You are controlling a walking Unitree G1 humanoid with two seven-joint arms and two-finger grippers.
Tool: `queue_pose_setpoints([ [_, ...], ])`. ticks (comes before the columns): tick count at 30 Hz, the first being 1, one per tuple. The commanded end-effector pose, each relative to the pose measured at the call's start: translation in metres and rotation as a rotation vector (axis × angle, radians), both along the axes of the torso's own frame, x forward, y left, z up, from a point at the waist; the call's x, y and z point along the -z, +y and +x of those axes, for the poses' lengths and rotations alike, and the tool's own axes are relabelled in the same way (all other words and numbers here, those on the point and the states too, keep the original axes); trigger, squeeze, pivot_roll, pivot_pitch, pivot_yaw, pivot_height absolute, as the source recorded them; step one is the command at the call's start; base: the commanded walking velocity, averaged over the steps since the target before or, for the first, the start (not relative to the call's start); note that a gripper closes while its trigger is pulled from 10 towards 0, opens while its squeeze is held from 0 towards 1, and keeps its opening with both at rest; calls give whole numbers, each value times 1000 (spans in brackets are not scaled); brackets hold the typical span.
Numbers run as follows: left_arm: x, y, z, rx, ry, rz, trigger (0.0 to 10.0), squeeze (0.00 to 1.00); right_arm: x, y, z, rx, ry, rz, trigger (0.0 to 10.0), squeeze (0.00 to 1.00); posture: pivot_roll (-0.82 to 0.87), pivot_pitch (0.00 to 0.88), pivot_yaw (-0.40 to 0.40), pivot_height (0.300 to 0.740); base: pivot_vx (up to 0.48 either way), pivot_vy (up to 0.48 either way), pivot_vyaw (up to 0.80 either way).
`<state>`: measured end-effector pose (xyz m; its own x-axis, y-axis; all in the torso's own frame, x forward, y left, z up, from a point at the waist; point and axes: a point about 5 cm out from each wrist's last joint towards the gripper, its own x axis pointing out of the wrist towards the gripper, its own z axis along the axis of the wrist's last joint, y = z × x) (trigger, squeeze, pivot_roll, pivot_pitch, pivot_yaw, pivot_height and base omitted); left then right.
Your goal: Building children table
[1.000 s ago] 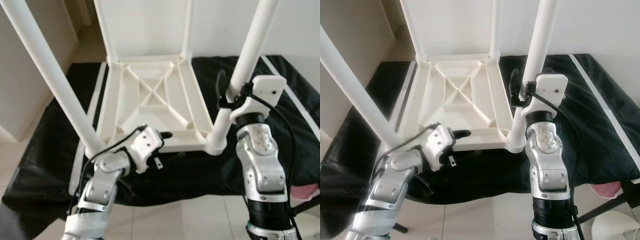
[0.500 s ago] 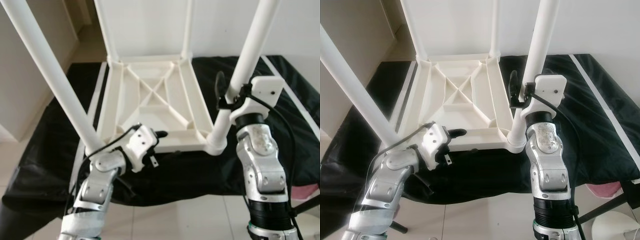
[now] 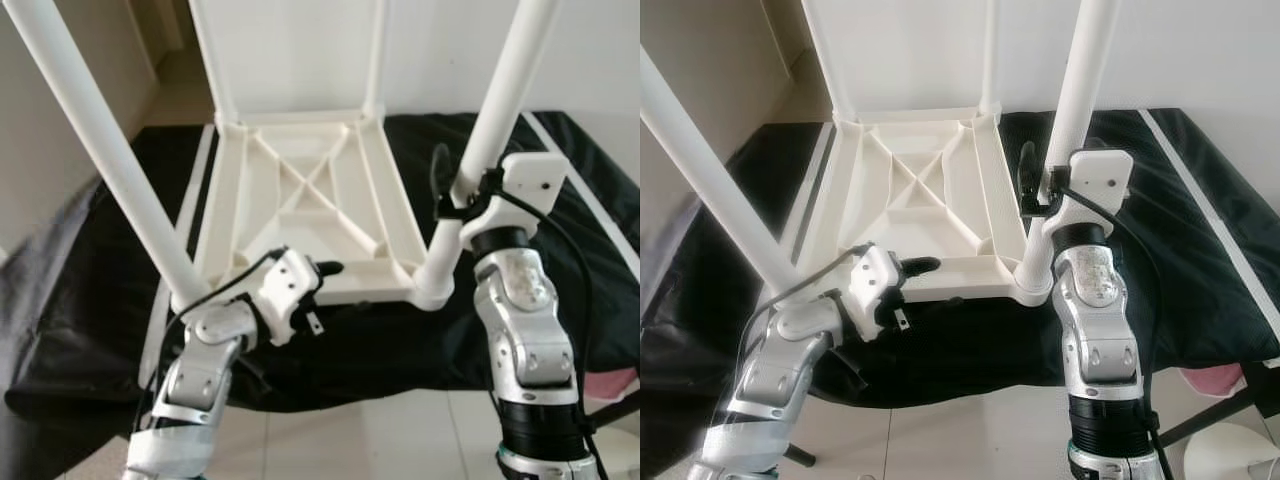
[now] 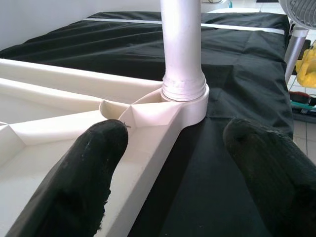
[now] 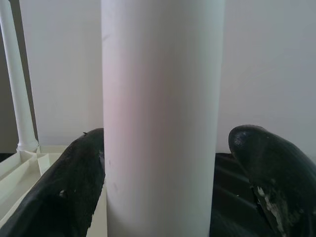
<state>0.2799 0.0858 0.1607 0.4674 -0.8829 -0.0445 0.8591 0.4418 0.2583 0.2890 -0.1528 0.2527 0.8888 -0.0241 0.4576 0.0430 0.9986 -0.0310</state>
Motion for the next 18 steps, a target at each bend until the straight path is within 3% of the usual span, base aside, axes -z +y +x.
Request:
queue_pose_setpoints([
  [1, 2, 1, -3, -4, 17, -6, 10000, 0, -10, 1, -2, -9, -28, 6, 10000, 0, -69, 13, 6, 740, 0, 0, 0],
  [5, 1, 2, -6, 14, 4, 11, 10000, 0, -15, 1, -2, -13, -41, 8, 10000, 0, -67, 12, 4, 740, 0, 0, 0],
  [6, 0, 1, -8, 34, 14, 9, 10000, 0, -17, 2, -2, -17, -42, 6, 6627, 0, -67, 10, 3, 740, 0, 0, 0],
  [9, 0, 1, -10, 47, 22, 6, 10000, 0, -18, 2, -1, -18, -42, 3, 6627, 0, -67, 10, 2, 740, 0, 0, 0],
  [10, -1, 0, -10, 53, 21, 7, 10000, 0, -18, 2, -1, -17, -40, 3, 784, 0, -67, 10, 2, 740, 0, 0, 0],
  [11, -1, 0, -12, 63, 26, 7, 10000, 0, -17, 2, -1, -16, -34, 5, 1412, 0, -66, 11, 2, 740, 0, 0, 0],
  [12, -1, -1, -14, 76, 26, 10, 10000, 0, -16, 2, -1, -13, -25, 7, 4353, 0, -66, 11, 2, 740, 0, 0, 0],
  [13, -1, -1, -14, 76, 26, 10, 10000, 0, -16, 2, -1, -13, -25, 7, 4353, 0, -66, 11, 2, 740, 0, 0, 0],
  [15, 0, 0, -15, 84, 27, 17, 10000, 0, -14, 1, 0, -8, -12, 13, 10000, 0, -66, 12, 0, 740, 0, 0, 0],
  [18, 1, 1, -15, 79, 33, 24, 10000, 0, -12, 1, 1, -8, -1, 18, 10000, 0, -65, 13, -1, 740, 0, 0, 0],
])
